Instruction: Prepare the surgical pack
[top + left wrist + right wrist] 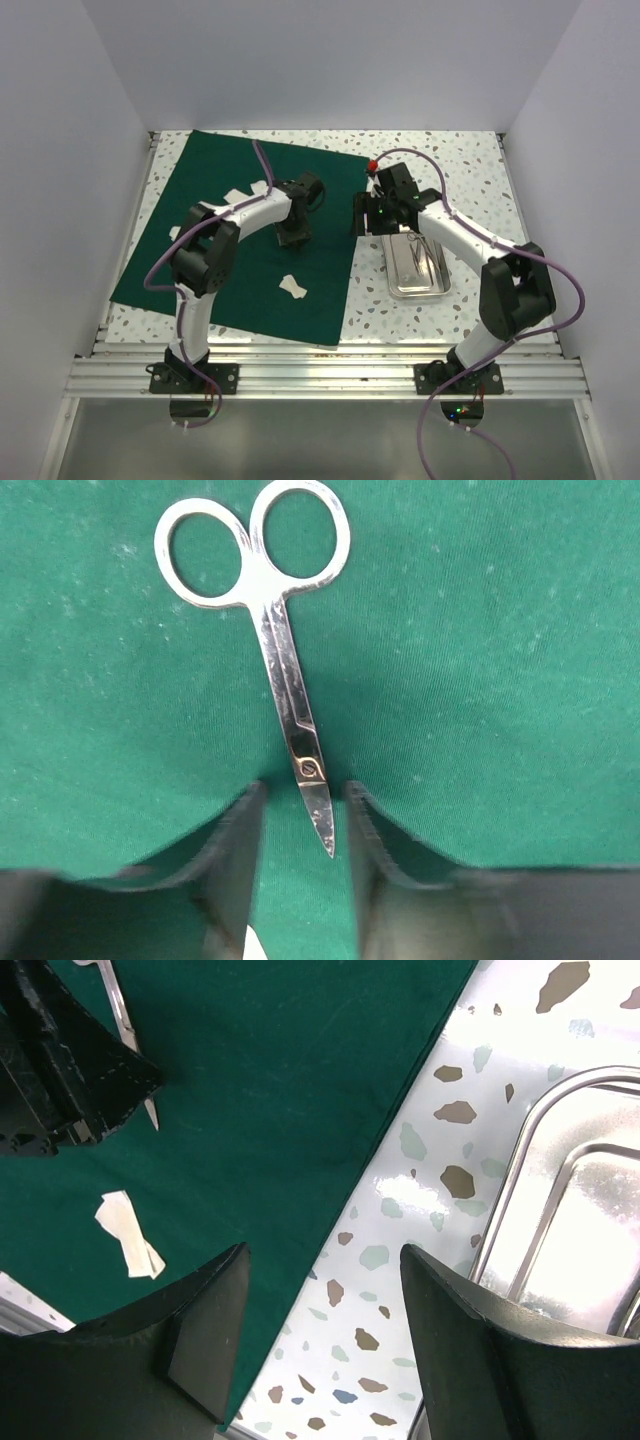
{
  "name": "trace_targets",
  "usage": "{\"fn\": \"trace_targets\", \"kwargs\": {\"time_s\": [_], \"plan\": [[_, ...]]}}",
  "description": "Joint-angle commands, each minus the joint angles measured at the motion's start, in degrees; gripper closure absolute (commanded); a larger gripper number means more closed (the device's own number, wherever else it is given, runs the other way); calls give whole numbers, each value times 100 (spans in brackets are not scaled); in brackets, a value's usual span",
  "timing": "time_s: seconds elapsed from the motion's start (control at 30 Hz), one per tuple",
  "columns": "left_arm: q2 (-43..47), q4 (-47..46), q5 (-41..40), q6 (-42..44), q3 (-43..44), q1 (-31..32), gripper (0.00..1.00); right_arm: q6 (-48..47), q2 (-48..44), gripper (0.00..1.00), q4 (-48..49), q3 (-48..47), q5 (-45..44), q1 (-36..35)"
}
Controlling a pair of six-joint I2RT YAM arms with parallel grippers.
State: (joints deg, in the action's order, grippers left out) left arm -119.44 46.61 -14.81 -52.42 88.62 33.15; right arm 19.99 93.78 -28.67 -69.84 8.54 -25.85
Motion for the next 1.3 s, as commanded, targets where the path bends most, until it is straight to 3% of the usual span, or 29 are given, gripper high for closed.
{"fn": "trace_targets", "kwargs": {"time_s": [0.0, 0.07, 0.27, 0.47, 0.7, 1.27], "plan": [[-132, 15, -242, -181, 24, 25, 64, -83, -237, 34, 168, 15, 122, 27], [-185, -29, -216, -154, -29, 25, 79, -65, -237, 34, 203, 23, 140, 27], [-98, -249, -49, 39, -196, 25, 100, 75, -97, 34, 396, 50, 464, 18], [421, -503, 109, 373, -441, 8, 100, 593, 298, 34, 1064, 138, 1334, -8], [1001, -1030, 540, 821, -1144, -45, 100, 1910, 1141, 38, 2523, 208, 2064, -17], [1616, -1998, 1041, 1006, -2260, -133, 100, 2475, 2206, 48, 3297, -407, 2188, -421]]}}
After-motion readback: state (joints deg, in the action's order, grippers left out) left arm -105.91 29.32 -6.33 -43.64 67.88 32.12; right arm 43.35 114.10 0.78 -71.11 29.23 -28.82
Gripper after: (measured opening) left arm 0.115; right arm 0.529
